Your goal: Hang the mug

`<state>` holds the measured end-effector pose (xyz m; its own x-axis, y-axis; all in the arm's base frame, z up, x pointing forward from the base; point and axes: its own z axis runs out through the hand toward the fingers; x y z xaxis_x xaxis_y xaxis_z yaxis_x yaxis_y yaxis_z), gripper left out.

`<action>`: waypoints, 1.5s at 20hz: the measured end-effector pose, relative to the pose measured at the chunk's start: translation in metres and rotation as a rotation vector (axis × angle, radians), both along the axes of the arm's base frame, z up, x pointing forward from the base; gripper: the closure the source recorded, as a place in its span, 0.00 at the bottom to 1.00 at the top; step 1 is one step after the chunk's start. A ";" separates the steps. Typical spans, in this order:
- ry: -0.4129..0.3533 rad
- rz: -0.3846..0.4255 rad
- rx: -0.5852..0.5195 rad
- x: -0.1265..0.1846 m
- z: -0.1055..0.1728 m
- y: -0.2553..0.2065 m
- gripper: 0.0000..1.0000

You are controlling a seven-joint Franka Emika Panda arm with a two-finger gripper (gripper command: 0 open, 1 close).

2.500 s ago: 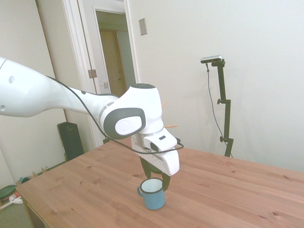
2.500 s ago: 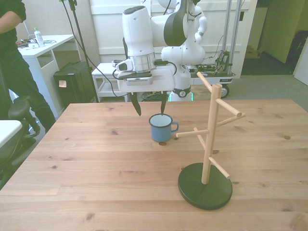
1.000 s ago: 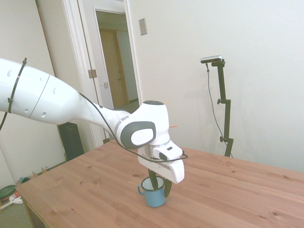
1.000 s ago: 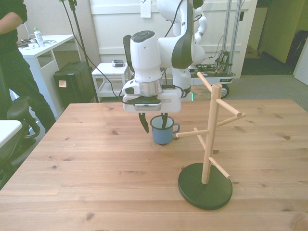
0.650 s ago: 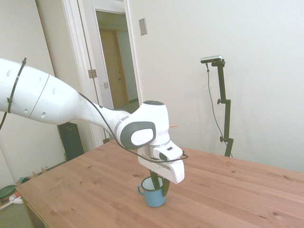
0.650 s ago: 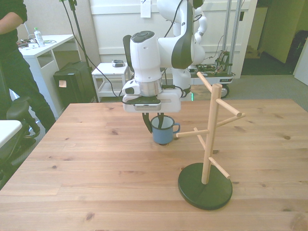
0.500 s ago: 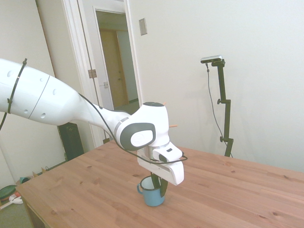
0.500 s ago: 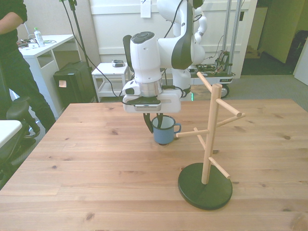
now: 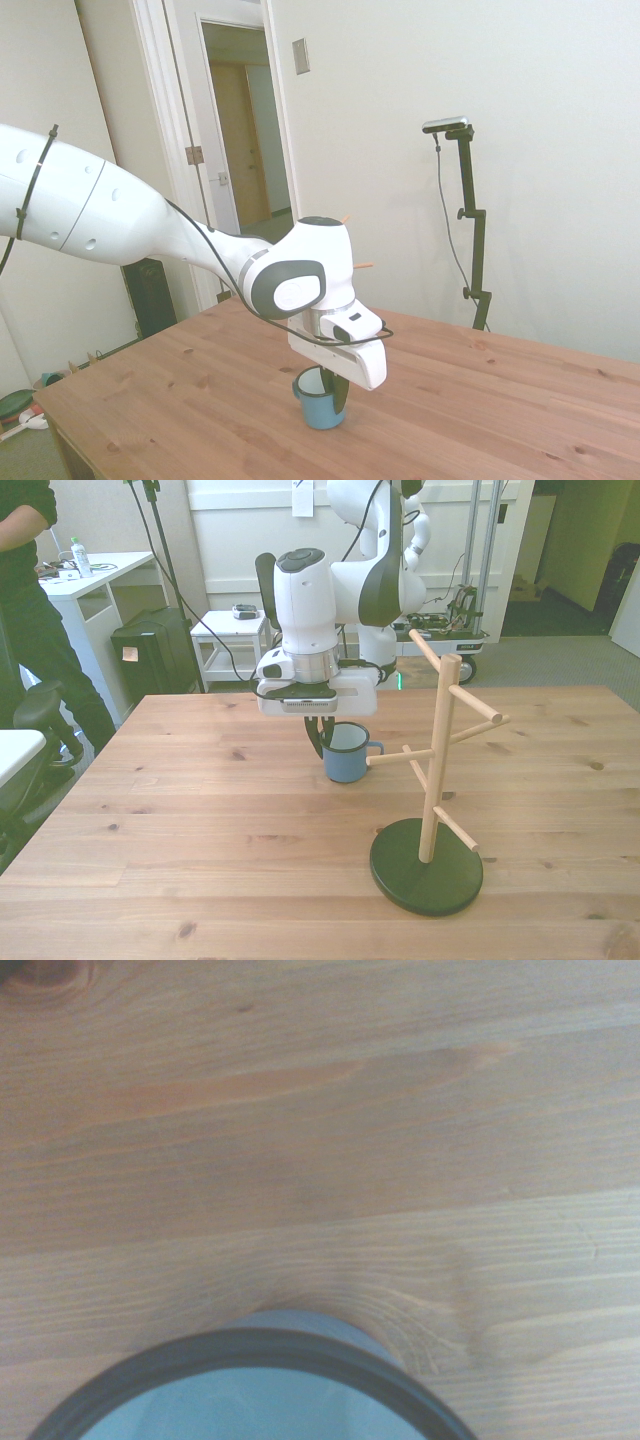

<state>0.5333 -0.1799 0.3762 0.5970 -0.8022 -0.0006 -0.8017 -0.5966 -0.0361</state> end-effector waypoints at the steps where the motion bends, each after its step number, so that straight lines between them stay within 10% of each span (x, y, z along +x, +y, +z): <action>1: 0.000 0.009 -0.010 -0.002 0.001 0.001 1.00; 14: -0.108 0.097 -0.171 -0.009 0.107 -0.014 1.00; 30: -0.177 0.108 -0.207 0.053 0.139 0.019 1.00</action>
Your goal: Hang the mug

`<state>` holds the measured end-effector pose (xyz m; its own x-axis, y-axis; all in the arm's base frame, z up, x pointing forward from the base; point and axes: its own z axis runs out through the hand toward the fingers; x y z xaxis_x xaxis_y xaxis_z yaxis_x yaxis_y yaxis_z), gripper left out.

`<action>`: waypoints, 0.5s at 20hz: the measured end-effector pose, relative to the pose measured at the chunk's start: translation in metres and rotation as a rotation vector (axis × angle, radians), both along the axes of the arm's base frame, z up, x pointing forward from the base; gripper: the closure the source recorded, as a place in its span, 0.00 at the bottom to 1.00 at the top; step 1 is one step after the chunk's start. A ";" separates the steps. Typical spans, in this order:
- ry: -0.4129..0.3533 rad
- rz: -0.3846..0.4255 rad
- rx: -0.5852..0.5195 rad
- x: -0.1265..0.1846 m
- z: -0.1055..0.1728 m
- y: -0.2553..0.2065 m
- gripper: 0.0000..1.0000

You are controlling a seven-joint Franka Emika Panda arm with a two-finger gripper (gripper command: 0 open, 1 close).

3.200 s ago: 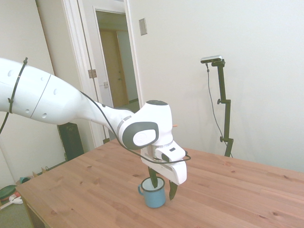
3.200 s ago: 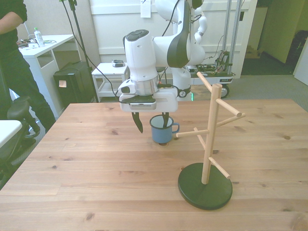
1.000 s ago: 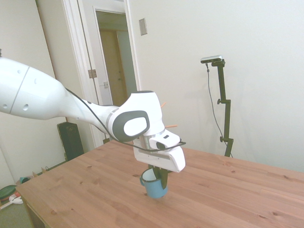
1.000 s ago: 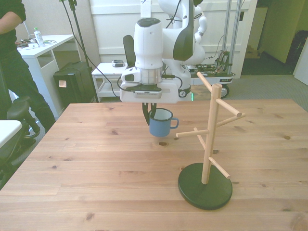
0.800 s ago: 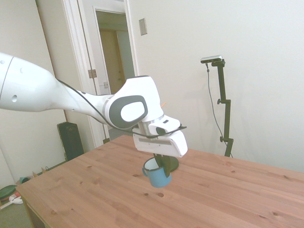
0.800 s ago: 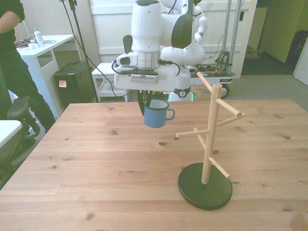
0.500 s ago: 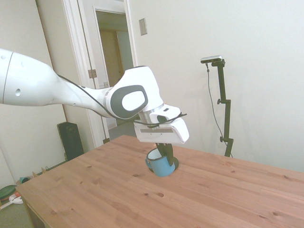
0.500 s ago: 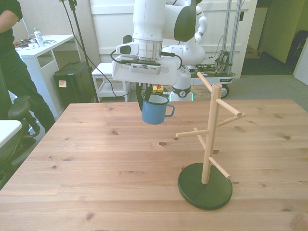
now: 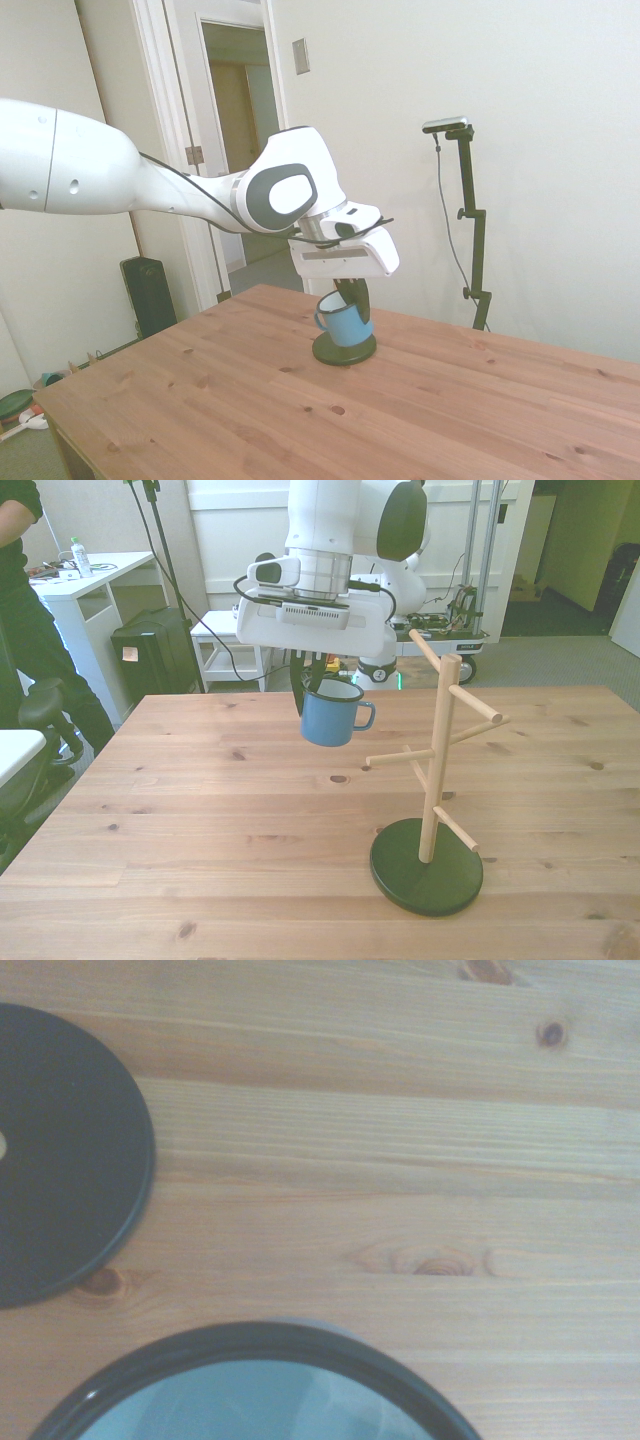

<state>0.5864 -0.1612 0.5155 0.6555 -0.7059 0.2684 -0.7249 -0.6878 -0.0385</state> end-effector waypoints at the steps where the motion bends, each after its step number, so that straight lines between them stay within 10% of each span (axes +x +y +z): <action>1: 0.001 -0.004 0.002 0.002 -0.002 0.003 1.00; 10: 0.002 -0.034 -0.008 0.025 0.007 0.022 1.00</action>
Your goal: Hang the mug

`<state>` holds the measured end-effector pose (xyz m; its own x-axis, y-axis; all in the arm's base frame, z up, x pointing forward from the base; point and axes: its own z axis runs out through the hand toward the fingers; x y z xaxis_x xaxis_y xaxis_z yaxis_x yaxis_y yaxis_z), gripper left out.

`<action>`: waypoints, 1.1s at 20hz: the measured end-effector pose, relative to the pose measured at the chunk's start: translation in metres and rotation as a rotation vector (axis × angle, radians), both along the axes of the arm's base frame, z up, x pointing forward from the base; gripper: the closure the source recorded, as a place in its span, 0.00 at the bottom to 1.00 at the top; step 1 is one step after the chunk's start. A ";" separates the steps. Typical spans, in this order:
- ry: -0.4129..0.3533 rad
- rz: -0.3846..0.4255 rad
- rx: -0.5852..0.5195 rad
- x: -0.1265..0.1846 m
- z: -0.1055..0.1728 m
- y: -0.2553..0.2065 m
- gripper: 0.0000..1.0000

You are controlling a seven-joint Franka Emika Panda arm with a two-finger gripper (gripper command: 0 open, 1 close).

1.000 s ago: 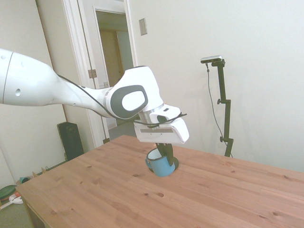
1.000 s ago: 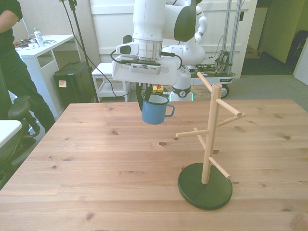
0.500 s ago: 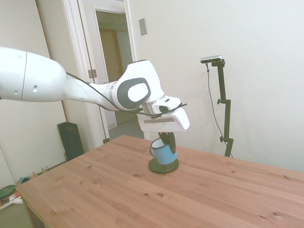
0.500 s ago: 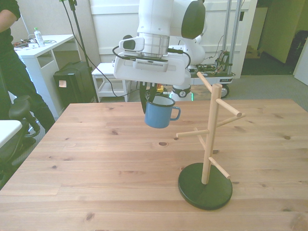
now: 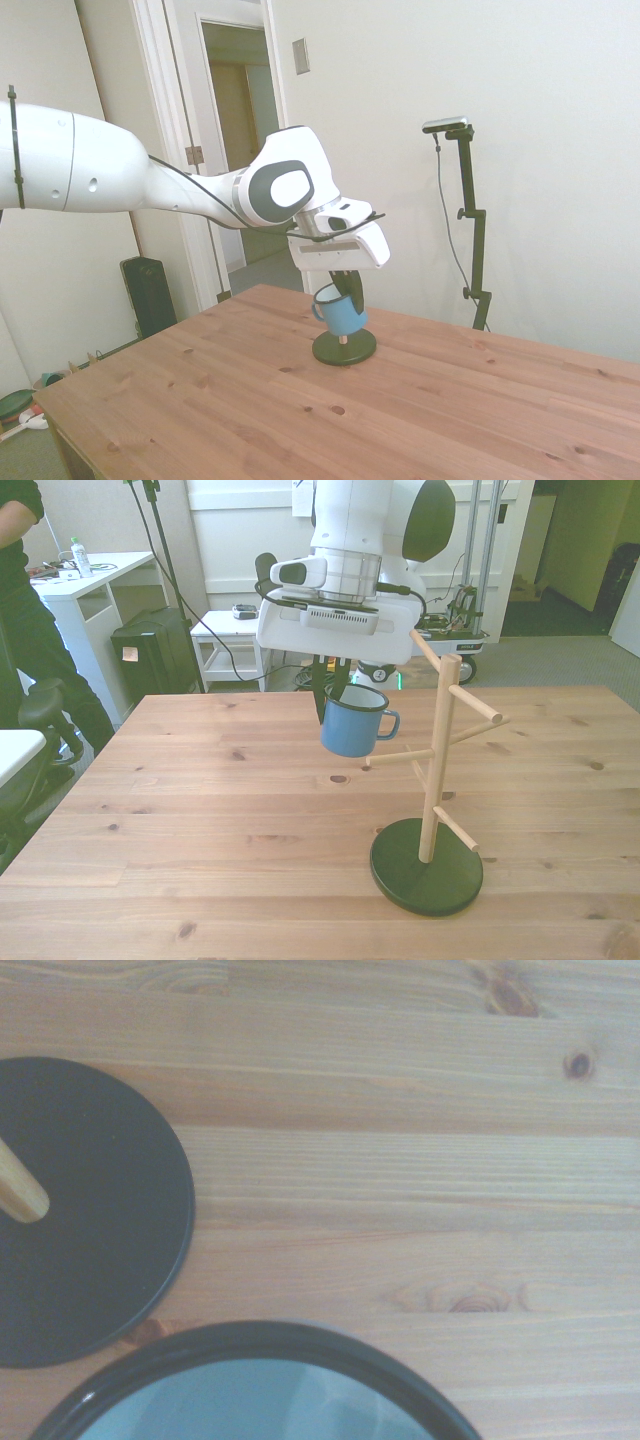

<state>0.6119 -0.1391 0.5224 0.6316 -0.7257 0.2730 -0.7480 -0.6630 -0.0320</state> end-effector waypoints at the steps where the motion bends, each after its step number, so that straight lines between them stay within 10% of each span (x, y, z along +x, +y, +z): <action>1: 0.004 -0.004 -0.002 0.003 -0.002 0.001 1.00; 22: 0.027 -0.019 -0.005 0.039 -0.025 0.034 1.00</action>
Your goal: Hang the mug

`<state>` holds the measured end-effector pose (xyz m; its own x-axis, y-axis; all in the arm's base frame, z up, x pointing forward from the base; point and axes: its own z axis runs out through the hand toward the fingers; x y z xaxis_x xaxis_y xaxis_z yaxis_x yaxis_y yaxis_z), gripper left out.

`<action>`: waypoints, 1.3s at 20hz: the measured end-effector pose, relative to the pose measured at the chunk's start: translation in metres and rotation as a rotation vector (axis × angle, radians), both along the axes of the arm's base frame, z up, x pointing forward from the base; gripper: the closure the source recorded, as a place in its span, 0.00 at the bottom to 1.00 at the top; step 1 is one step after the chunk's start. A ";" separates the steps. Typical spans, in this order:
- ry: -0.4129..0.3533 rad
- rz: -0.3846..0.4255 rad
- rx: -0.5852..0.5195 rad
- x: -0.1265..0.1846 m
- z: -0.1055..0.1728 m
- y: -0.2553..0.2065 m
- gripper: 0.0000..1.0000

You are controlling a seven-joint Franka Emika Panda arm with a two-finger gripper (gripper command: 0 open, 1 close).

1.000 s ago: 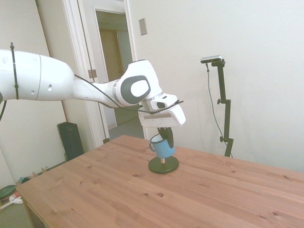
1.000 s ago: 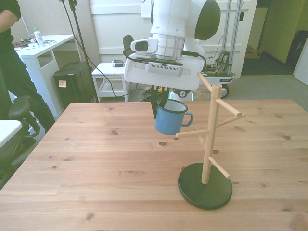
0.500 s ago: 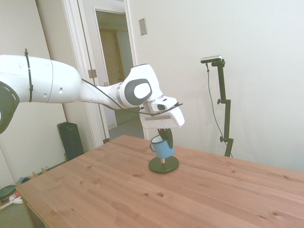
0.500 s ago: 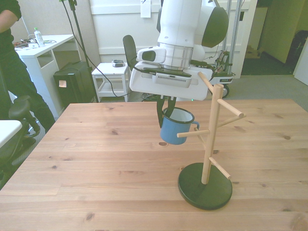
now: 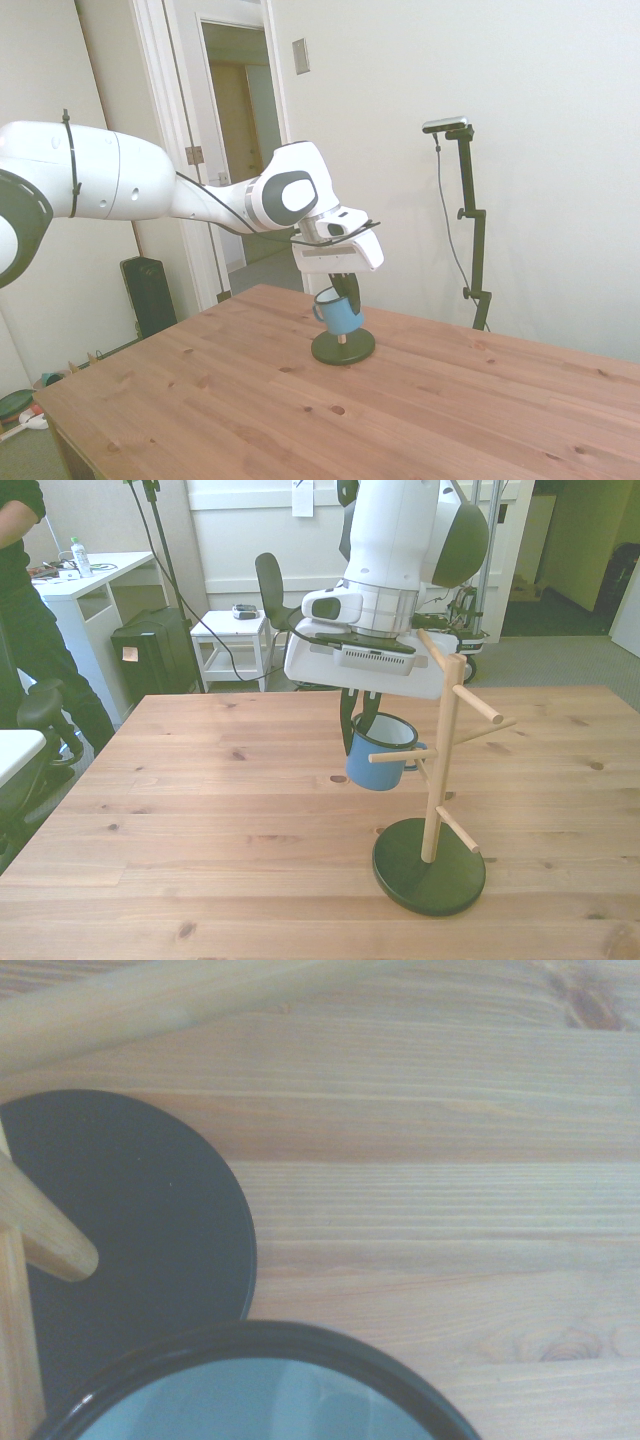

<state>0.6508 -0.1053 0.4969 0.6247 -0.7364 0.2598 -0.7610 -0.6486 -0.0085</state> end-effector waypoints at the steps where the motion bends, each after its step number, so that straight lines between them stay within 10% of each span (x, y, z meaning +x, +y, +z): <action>1: -0.002 -0.003 -0.001 0.000 0.001 -0.002 1.00; 26: -0.019 -0.007 -0.011 0.016 0.001 -0.006 1.00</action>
